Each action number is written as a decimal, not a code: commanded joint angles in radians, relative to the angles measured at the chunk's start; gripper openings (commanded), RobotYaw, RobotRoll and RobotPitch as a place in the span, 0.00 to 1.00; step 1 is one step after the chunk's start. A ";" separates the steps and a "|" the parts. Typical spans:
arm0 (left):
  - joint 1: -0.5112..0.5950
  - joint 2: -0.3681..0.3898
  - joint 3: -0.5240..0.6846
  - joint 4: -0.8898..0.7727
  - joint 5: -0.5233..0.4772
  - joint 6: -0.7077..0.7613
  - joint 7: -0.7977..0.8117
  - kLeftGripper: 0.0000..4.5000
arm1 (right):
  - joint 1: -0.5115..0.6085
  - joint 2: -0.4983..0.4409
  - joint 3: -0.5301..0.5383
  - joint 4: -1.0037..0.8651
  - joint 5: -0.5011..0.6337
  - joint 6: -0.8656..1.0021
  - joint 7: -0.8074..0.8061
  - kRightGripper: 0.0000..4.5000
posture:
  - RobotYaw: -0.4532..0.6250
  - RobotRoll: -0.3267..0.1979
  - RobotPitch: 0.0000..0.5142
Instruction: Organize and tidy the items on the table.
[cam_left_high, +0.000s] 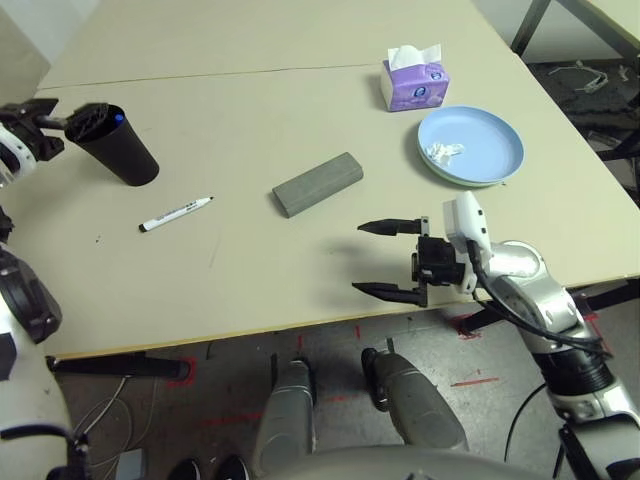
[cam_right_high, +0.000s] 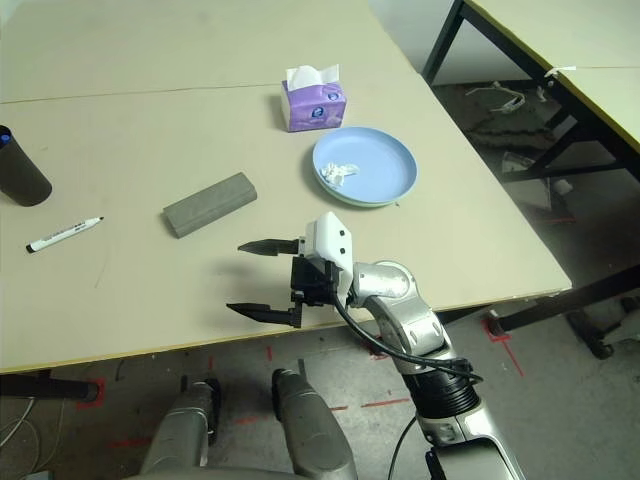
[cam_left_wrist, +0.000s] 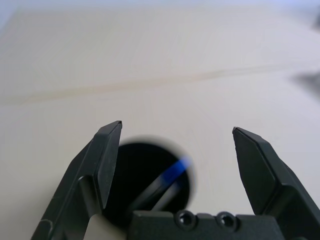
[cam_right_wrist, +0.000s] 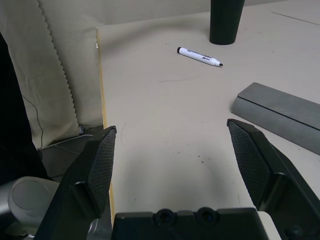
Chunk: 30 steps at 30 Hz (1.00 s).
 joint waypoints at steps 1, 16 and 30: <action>0.051 0.027 0.054 -0.088 -0.094 0.049 -0.163 1.00 | 0.014 0.003 0.013 0.010 -0.007 -0.011 0.003 1.00 | 0.24 0.62 0.44; 0.188 0.119 -0.408 -0.396 0.262 0.127 -0.228 1.00 | -0.018 0.022 0.005 0.037 -0.014 -0.039 0.001 1.00 | 0.24 0.62 0.42; 0.039 -0.031 -0.562 -0.149 0.445 0.004 -0.195 1.00 | -0.028 0.021 -0.051 0.063 -0.028 -0.047 -0.092 1.00 | 0.19 0.62 0.43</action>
